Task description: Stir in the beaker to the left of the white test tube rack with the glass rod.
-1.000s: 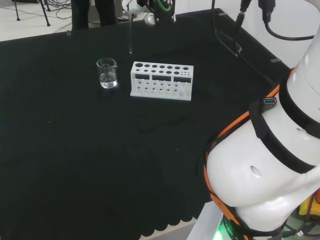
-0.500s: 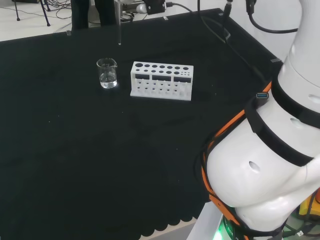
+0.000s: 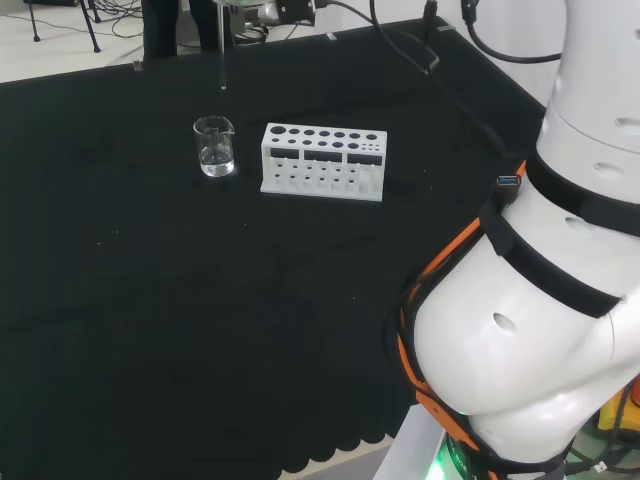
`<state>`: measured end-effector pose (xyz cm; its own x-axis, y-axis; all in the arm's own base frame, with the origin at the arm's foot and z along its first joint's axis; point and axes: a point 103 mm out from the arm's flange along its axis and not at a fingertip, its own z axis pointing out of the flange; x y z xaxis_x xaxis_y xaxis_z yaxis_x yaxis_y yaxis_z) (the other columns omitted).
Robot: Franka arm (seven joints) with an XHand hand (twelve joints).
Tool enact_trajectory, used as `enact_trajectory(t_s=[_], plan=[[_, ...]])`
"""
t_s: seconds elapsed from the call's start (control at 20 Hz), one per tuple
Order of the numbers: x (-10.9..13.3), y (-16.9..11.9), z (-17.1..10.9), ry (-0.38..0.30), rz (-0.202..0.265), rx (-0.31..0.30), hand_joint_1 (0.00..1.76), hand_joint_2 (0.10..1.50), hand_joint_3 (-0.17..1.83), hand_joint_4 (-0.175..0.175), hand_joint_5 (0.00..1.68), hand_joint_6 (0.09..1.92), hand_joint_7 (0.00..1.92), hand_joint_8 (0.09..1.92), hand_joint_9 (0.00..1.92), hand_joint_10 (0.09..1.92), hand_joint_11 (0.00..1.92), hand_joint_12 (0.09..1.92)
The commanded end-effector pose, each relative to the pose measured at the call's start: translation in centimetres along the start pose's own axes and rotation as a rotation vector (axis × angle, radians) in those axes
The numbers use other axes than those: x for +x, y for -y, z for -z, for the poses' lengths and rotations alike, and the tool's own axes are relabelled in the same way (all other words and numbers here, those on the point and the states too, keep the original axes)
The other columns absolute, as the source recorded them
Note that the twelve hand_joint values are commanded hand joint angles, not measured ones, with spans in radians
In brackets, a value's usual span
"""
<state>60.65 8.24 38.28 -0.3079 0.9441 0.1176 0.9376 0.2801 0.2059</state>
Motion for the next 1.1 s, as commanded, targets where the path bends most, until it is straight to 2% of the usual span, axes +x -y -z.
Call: enact_trajectory(t_s=[0.05,0.75,1.1], plan=[[0.7,-1.0,-1.9,-0.025,0.033,0.027,1.3,0.62,0.92,-0.175,1.05,0.92,1.17,1.26,1.72,0.77,1.74,0.62],[-0.2,-1.9,-4.7,-0.037,0.003,0.055,1.3,0.62,0.91,-0.175,1.05,0.92,1.17,1.26,1.72,0.77,1.74,0.63],[0.0,-2.9,-7.0,-0.038,0.014,0.076,1.3,0.62,0.91,-0.175,1.05,0.92,1.17,1.26,1.73,0.77,1.74,0.63]])
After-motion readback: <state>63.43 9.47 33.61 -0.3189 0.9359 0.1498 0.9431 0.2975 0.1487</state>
